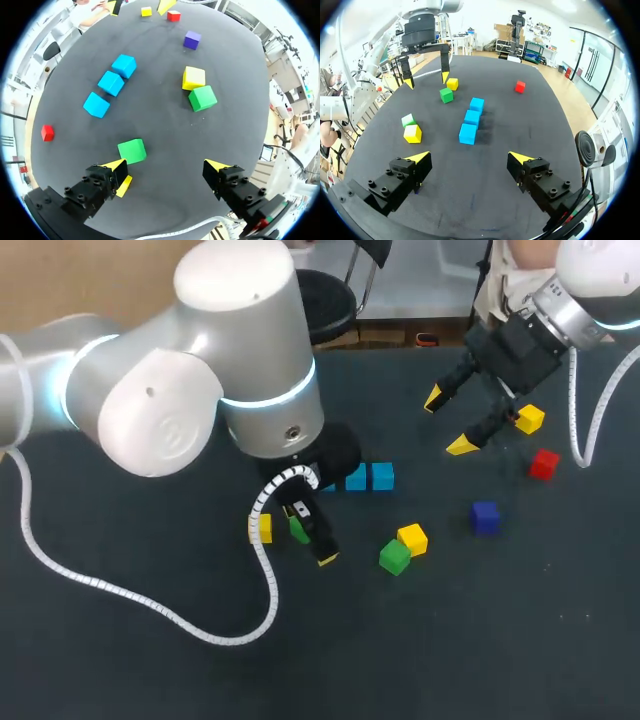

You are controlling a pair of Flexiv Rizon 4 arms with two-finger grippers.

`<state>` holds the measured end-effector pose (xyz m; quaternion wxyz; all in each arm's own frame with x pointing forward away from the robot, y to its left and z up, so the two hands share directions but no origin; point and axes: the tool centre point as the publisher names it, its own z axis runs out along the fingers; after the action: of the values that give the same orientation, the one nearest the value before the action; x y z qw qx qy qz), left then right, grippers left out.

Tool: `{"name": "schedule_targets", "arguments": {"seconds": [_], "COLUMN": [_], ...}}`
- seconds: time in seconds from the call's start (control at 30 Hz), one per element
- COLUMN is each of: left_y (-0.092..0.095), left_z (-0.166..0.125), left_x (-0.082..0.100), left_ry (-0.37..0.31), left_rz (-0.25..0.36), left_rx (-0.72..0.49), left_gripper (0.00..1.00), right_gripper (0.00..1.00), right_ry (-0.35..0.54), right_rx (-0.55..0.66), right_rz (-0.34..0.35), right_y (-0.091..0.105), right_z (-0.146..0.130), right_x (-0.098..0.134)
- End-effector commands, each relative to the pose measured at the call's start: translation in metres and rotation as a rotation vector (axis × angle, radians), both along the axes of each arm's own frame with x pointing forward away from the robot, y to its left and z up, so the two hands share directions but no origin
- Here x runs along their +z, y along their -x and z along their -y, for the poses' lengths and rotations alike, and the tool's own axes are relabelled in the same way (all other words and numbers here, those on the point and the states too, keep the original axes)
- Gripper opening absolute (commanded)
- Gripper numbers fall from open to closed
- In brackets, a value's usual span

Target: Place the blue cubes, place green cubes on the blue cubes, place the yellow cubes on the green cubes, then place the red cubes on the yellow cubes, and place purple cube on the red cubes.

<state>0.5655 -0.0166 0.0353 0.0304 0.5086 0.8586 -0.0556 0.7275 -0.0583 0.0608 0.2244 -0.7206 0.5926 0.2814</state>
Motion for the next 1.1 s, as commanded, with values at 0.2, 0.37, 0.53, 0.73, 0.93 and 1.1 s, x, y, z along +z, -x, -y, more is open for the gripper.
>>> {"name": "schedule_targets", "arguments": {"seconds": [0.2, 0.37, 0.53, 0.73, 0.93, 1.1], "left_y": [-0.019, -0.029, -0.033, -0.04, -0.037, -0.035], "left_z": [-0.004, -0.001, 0.001, -0.002, -0.008, -0.011], "left_x": [-0.021, -0.025, -0.025, -0.024, -0.024, -0.029], "left_ry": [0.032, 0.052, 0.045, 0.019, -0.014, -0.016], "left_rz": [-0.042, -0.055, -0.055, -0.051, -0.052, -0.064], "left_rx": [0.024, 0.003, -0.006, 0.001, 0.008, 0.02], "left_gripper": [1.0, 1.0, 1.0, 1.0, 1.0, 1.0], "right_gripper": [1.0, 1.0, 1.0, 1.0, 1.0, 1.0], "right_ry": [-0.001, -0.001, -0.001, -0.001, -0.001, -0.001], "right_rx": [0.0, 0.0, 0.0, 0.0, 0.0, 0.0], "right_rz": [0.001, 0.001, 0.001, 0.001, 0.001, 0.001], "right_y": [0.0, 0.0, 0.0, 0.0, 0.0, 0.0], "right_z": [0.0, 0.0, 0.0, 0.0, 0.0, 0.0], "right_x": [0.0, 0.0, 0.0, 0.0, 0.0, 0.0]}}
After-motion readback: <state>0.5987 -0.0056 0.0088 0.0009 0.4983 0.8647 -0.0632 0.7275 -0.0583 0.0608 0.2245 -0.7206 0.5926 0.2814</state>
